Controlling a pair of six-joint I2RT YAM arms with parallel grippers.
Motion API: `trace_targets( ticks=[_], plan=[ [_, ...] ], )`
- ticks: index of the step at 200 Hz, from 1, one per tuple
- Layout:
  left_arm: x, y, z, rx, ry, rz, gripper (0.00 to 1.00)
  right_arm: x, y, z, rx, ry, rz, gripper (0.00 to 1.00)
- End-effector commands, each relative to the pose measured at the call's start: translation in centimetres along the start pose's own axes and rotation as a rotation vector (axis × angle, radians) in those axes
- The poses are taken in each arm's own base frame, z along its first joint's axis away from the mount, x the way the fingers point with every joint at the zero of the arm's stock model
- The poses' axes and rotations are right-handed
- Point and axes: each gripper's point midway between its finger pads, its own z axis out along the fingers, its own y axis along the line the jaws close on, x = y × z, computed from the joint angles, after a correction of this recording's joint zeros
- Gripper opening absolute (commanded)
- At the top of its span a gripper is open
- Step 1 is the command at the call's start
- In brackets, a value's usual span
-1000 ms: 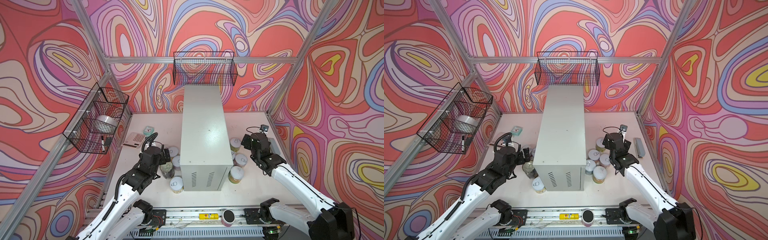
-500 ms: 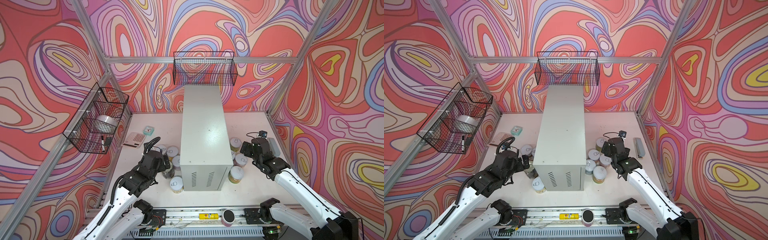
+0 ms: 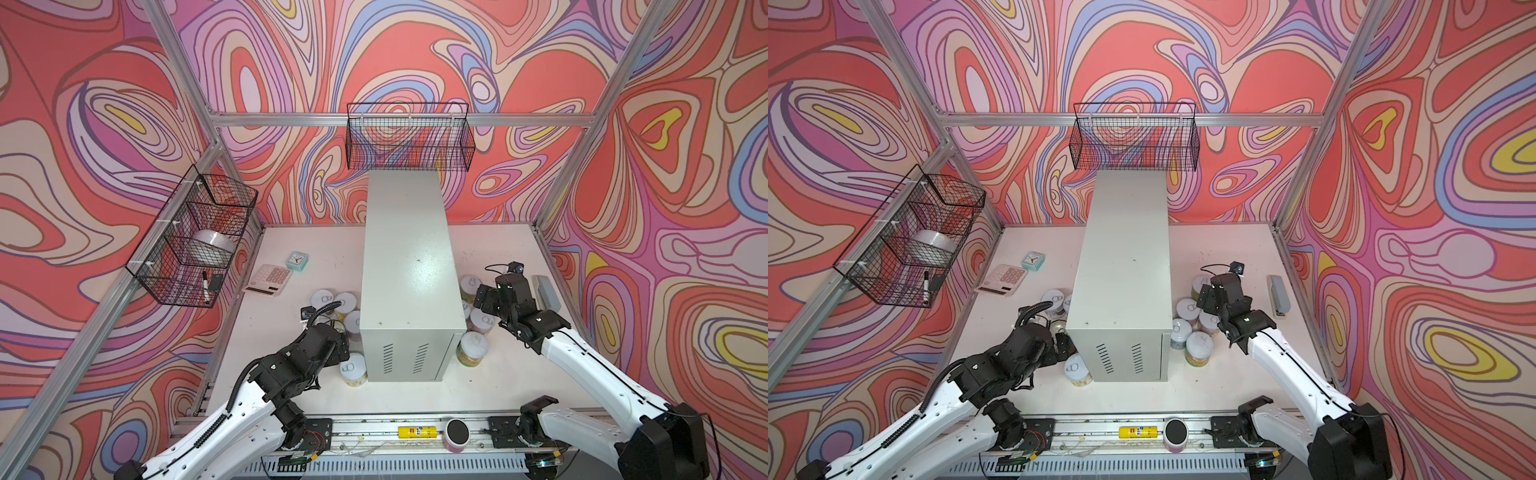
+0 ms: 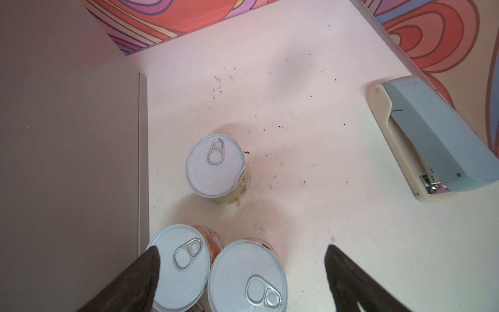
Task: Place and organize the canned foods onto the counter
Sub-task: 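Lower the left gripper and grasp the blue-labelled can while the right arm lifts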
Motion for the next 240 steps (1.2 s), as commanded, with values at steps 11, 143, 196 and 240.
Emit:
trace_targets(
  ticks=[11, 143, 196, 240],
  plan=[
    [0.4, 0.2, 1.2, -0.032, -0.022, -0.052, 1.0, 0.5, 0.5, 0.7, -0.015, 0.011, 0.002, 0.98],
    [0.5, 0.3, 5.8, -0.081, -0.153, -0.055, 0.97, 0.6, 0.3, 1.1, -0.005, -0.006, 0.014, 0.97],
    [0.3, 0.5, 6.9, -0.108, -0.192, -0.069, 0.94, 0.7, 0.2, 1.3, 0.0, -0.008, 0.012, 0.96],
    [0.8, 1.2, 7.6, -0.133, -0.2, -0.08, 0.93, 0.8, 0.2, 1.6, -0.002, -0.009, 0.01, 0.96]
  ],
)
